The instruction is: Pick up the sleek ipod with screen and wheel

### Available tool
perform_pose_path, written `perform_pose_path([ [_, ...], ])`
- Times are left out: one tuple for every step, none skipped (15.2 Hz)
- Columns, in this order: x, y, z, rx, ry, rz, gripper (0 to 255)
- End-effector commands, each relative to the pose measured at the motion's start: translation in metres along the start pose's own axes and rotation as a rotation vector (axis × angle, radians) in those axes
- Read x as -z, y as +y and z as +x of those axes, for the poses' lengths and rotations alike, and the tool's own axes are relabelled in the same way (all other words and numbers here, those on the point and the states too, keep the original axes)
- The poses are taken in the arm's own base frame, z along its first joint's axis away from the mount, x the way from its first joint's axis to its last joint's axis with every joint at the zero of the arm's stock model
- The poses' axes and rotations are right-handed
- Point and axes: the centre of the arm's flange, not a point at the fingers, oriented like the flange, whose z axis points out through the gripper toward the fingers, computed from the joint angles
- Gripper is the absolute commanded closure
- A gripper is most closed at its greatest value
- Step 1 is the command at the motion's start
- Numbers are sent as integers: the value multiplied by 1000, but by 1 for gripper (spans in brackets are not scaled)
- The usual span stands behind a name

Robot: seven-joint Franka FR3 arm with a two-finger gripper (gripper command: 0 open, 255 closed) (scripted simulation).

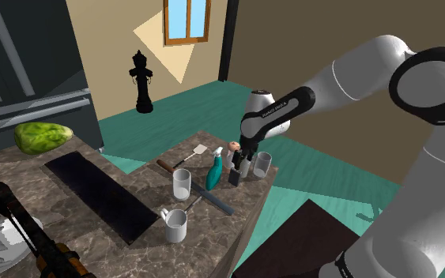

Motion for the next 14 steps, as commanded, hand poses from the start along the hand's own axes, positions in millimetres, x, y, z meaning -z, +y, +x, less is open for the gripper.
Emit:
perform_pose_path([
  [-20,9,17,-2,6,-6,0],
  [-29,12,25,-3,9,-8,0],
  [-38,15,33,-4,12,-11,0],
  [-48,19,41,-5,15,-14,0],
  [-57,22,49,-6,18,-16,0],
  [-66,25,57,-7,21,-19,0],
  [-76,29,66,-8,23,-21,0],
  [-85,32,74,-9,26,-24,0],
  [-85,32,74,-9,26,-24,0],
  [-90,32,74,-9,26,-24,0],
  [-95,32,74,-9,26,-24,0],
  [-101,33,74,-9,26,-24,0],
  [-106,33,74,-9,26,-24,0],
  [-111,33,74,-9,26,-24,0],
])
